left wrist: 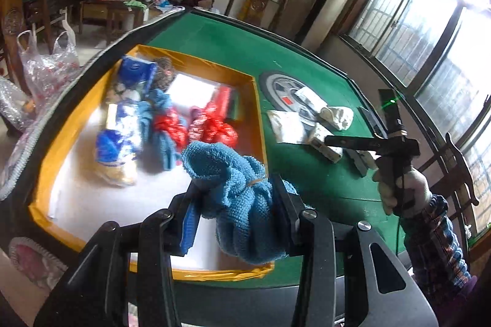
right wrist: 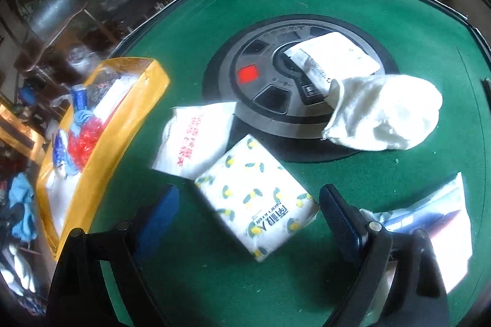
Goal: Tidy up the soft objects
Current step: 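Grasp the lemon-print tissue pack with the right gripper while the left carries the towel to the box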
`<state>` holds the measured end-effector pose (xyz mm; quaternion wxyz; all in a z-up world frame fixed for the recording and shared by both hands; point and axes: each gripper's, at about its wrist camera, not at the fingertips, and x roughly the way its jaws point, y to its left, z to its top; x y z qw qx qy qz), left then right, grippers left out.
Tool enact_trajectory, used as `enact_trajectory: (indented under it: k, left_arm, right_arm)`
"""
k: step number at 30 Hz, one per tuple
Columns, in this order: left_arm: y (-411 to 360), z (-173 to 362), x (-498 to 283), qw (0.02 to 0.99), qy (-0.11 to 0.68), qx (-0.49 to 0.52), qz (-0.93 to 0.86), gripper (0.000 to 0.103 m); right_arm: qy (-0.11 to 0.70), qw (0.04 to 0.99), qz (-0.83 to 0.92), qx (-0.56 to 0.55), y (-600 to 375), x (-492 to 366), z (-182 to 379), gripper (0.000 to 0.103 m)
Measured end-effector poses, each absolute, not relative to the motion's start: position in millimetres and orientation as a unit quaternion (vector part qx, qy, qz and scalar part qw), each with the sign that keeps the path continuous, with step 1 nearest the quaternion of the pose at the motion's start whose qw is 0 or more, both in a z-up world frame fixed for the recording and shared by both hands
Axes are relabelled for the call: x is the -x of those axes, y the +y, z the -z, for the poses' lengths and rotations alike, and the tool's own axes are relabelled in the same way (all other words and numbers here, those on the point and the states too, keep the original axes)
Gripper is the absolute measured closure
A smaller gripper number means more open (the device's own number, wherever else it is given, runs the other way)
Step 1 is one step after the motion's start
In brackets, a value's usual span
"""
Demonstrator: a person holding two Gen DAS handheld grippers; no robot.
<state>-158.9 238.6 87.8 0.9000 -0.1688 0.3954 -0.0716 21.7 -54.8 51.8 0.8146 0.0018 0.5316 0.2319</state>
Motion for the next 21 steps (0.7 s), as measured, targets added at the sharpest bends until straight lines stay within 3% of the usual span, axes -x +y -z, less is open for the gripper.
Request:
enact_trajectory:
  k: [9, 14, 19, 21]
  left_arm:
    - [265.3, -52.4, 144.5, 0.876, 0.456, 0.16, 0.006, 0.063]
    - [258.4, -41.8, 135.4, 0.867, 0.483, 0.124, -0.013, 0.062]
    - [256.5, -44.6, 125.4, 0.869, 0.478, 0.129, -0.017, 0.055]
    - [257.3, -50.6, 124.4, 0.875, 0.467, 0.128, -0.019, 0.047]
  right_arm:
    - [0.523, 0.808, -0.26, 0.072, -17.6, 13.8, -54.0, 0.013]
    - [0.529, 0.818, -0.222, 0.046, -12.5, 2.5, -48.1, 0.013]
    - [0.534, 0.823, -0.191, 0.042, -2.1, -3.4, -42.5, 0.013]
    - [0.534, 0.825, -0.181, 0.046, 1.5, -3.5, -40.6, 0.013]
